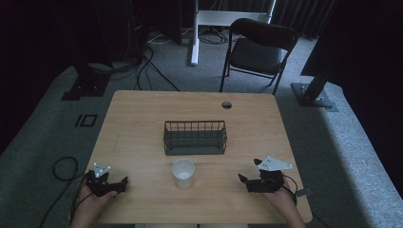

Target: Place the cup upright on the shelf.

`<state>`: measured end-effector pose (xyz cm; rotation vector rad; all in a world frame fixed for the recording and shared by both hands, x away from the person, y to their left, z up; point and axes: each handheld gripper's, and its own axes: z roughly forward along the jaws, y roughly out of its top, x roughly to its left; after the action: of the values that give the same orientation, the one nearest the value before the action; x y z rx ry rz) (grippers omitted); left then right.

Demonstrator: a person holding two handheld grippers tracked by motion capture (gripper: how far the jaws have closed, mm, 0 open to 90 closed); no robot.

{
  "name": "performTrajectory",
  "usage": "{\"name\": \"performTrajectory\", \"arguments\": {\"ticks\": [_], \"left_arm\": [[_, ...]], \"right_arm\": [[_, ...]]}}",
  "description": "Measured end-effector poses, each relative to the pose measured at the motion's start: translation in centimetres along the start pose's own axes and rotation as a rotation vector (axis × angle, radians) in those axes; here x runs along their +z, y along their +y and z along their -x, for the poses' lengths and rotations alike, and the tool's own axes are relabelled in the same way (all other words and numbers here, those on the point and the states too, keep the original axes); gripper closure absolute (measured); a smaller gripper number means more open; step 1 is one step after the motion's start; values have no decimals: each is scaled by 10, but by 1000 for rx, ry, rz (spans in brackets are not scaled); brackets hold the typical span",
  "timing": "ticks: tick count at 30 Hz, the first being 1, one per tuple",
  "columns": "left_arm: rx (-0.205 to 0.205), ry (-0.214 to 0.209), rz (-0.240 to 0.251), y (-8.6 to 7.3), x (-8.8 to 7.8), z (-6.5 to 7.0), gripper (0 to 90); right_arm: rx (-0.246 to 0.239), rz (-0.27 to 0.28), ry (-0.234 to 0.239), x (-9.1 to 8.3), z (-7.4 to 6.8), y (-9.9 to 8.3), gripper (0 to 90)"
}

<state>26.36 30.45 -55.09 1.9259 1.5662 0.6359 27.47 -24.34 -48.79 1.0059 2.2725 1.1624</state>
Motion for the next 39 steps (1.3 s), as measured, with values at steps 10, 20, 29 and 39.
{"name": "performTrajectory", "arguments": {"ticks": [10,20,29,39], "left_arm": [[-1,0,0,0,0,0,18],[-1,0,1,0,0,0,18],[-1,0,1,0,0,0,18],[-1,0,1,0,0,0,18]], "right_arm": [[-27,4,58,10,-15,9,138],[-54,26,113,20,-33,19,138],[-82,26,163,33,-49,26,138],[-103,29,222,46,-65,35,138]]}}
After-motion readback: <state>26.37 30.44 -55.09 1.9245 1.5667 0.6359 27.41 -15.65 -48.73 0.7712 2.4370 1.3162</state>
